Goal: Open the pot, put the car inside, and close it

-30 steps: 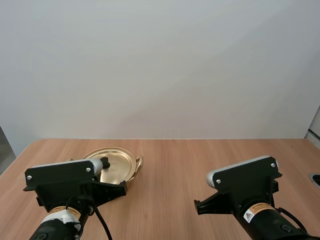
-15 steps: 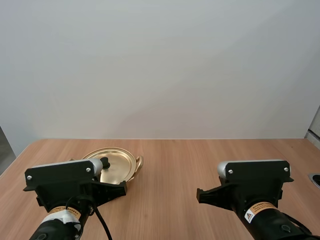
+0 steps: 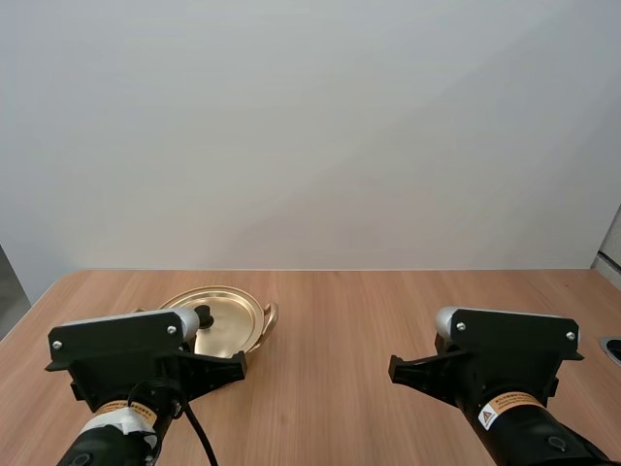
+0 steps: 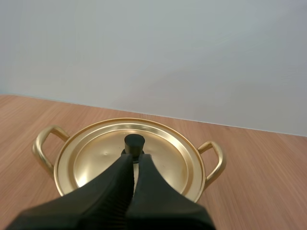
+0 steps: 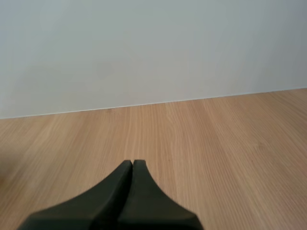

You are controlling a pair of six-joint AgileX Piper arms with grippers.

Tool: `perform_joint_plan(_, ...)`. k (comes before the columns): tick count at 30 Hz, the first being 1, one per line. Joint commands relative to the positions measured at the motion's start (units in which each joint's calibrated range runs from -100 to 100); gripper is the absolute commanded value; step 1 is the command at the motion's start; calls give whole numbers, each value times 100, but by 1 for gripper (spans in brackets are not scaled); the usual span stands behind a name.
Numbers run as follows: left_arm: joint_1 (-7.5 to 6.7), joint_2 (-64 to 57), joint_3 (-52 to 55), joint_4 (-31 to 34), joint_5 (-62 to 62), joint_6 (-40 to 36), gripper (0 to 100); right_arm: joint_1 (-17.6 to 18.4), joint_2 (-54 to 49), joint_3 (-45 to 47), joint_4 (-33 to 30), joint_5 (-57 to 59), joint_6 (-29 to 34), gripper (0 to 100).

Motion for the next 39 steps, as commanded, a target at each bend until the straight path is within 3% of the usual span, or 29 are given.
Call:
perform_joint_plan(1,5,0,0,0,13,-3,9,-12,0,0,4,6,1,0)
perform_joint_plan(32,5,0,0,0,13,-3,9,-13,0,0,4,393,1,0)
perform_joint_plan(39,5,0,0,0,13,-3,9,-13,0,0,-445,-179,-74,0)
